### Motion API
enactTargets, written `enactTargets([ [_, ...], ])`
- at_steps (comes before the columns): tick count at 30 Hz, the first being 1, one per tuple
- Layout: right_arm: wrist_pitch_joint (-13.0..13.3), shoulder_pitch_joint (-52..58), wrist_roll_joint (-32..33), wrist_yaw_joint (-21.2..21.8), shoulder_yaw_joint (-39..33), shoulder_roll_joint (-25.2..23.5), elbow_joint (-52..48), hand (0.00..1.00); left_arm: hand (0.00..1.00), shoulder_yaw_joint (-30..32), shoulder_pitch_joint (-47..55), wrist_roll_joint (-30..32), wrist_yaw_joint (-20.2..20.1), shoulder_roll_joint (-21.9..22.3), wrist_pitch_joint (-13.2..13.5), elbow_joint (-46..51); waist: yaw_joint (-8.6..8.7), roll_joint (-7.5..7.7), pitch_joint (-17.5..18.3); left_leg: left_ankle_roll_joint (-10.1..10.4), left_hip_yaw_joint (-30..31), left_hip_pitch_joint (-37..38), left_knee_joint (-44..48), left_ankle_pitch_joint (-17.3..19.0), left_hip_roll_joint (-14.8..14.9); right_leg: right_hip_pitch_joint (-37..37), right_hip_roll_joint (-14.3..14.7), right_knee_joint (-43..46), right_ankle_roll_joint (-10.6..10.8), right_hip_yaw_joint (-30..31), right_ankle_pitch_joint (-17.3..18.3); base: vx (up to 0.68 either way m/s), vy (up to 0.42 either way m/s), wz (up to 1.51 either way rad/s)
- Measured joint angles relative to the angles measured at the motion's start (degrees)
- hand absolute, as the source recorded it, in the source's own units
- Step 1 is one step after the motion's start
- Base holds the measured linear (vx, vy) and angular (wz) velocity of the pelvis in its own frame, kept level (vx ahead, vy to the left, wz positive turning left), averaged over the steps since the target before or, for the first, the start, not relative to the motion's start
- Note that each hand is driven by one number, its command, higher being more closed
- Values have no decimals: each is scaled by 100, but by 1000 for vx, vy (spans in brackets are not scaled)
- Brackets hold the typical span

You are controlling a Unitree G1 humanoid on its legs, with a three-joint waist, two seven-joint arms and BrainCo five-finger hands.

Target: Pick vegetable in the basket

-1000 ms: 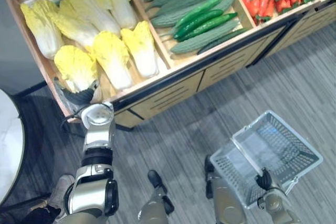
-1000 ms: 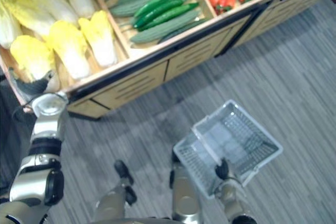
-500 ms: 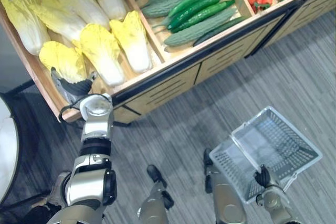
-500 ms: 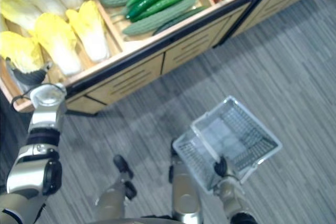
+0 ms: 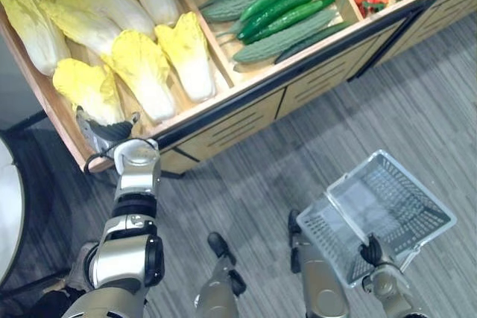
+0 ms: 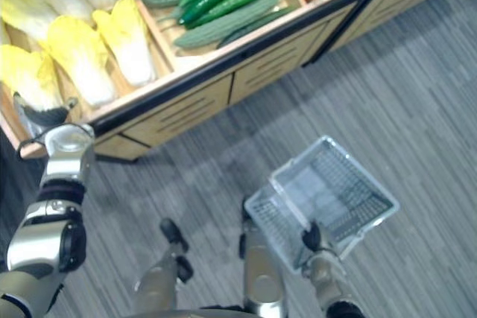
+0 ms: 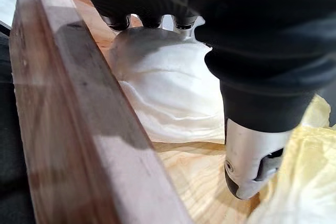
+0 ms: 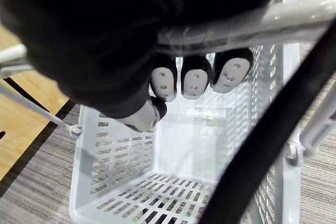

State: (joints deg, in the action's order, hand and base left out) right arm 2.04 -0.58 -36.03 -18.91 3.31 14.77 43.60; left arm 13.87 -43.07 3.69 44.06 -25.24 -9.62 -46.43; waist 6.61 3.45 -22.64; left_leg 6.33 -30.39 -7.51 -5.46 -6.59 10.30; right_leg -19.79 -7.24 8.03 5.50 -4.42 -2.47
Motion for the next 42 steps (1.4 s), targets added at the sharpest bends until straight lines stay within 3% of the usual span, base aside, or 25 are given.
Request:
enactTargets([
  [7, 3, -66, -1, -68, 60, 7, 20, 100, 0, -27, -271, 613, -358, -284, -337, -544, 2, 30, -93, -3, -3, 2, 0, -3, -19, -6, -2, 15, 0, 5, 0, 33, -3, 0],
  [8, 4, -74, -1, -68, 79, 7, 23, 100, 100, -64, -299, 696, -435, -340, -372, -621, 3, 30, -94, -3, -8, 3, 0, -3, -22, -10, -3, 15, 0, 12, 0, 0, 0, 0],
  [16, 126, -192, 1, -58, 153, 64, 162, 100, 100, -215, -537, 1290, -786, -665, -580, -892, 9, 39, -110, -5, -40, -60, -1, -5, -27, -103, -1, 27, 17, 54, -12, 25, -3, -1],
  [25, 129, -206, 0, -42, 168, 51, 239, 100, 100, -224, -678, 1218, -870, -647, -571, -1055, -4, 63, -122, -8, -35, -10, 0, -8, -41, -51, -18, 31, 19, 53, -21, 28, -4, 0],
  [28, 99, -205, -7, 45, 162, 45, 279, 100, 100, -9, -660, 760, -700, -372, -534, -861, 1, 88, -139, -8, 9, 107, 0, -8, -61, 110, -75, 16, 20, 15, -21, 26, 7, 7],
  [35, -83, -199, -152, 74, 11, -75, 367, 100, 100, 481, 183, -404, 48, 661, -18, 871, -21, 109, -147, -6, 161, 289, -1, -4, -94, 371, -100, 8, 26, -79, -14, 28, 8, 9],
  [38, -129, -182, -223, 81, -103, -105, 429, 100, 100, 513, 573, -531, 299, 992, 212, 1515, -49, 106, -146, -6, 259, 333, -1, -4, -89, 465, -102, 5, 26, -151, -13, 11, 5, 10],
  [42, -191, -145, -255, 124, -175, -110, 451, 100, 100, 682, 832, -617, 422, 1276, 269, 1712, -62, 99, -142, -6, 286, 453, -15, -3, -96, 601, -115, 1, 28, -172, -12, 6, 3, 3],
])
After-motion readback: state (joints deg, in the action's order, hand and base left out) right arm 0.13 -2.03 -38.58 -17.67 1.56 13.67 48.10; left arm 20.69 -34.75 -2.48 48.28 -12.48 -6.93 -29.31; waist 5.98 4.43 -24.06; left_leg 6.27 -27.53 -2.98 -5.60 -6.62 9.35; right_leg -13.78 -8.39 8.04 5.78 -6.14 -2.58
